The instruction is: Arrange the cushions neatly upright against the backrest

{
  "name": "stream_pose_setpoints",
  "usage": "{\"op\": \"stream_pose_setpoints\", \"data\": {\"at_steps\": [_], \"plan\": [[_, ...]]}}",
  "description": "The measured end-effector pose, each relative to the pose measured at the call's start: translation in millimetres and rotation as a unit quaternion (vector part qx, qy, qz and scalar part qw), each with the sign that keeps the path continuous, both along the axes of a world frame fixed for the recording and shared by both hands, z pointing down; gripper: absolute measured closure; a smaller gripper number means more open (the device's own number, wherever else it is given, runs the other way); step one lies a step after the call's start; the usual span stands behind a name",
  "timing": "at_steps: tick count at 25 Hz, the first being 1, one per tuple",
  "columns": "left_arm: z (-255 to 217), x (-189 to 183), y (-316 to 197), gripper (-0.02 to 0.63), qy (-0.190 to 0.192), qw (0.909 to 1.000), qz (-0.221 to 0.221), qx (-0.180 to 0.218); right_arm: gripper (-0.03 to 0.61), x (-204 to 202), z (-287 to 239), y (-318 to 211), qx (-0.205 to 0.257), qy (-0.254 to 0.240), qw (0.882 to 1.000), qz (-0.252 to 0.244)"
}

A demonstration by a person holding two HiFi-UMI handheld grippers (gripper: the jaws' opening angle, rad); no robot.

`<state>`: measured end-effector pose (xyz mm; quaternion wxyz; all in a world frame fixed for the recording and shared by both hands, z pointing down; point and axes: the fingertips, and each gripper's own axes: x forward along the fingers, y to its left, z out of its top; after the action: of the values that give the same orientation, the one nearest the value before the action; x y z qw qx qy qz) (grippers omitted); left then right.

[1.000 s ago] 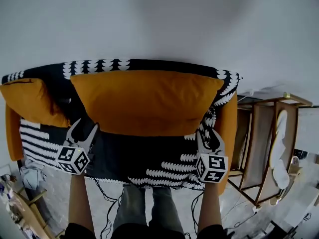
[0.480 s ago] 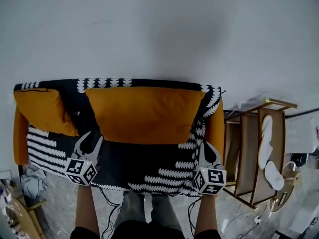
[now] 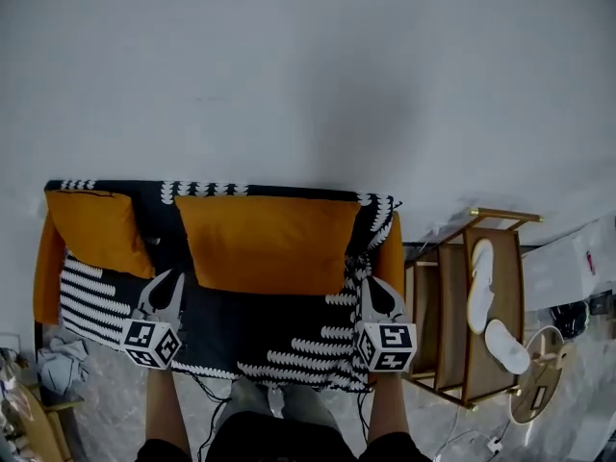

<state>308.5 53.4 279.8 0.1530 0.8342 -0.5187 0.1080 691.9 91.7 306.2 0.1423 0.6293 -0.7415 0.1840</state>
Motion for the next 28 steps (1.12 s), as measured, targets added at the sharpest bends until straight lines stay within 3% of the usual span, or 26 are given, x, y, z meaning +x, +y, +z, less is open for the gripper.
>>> {"op": "stream_pose_setpoints", "data": {"at_steps": [6,9,17,28], "plan": [[-54,2,8,0.615,-0.013,0.9989,-0.009,0.045,0.565,6,-49,4,0.035,-0.007,0.999,0.0],[-73,2,14,0.615,-0.02,0.9982,-0.001,0.056,0.565,5,-69,12,0.042,-0.009,0.999,0.008],[-118,-7,24,0.615,0.011,0.9966,0.021,0.079,0.565,-24,-117,35,0.066,-0.002,0.998,0.02],[-167,-52,38,0.615,0.022,0.9928,0.027,0.114,0.565,-66,-162,58,0.09,0.005,0.995,0.04]]}}
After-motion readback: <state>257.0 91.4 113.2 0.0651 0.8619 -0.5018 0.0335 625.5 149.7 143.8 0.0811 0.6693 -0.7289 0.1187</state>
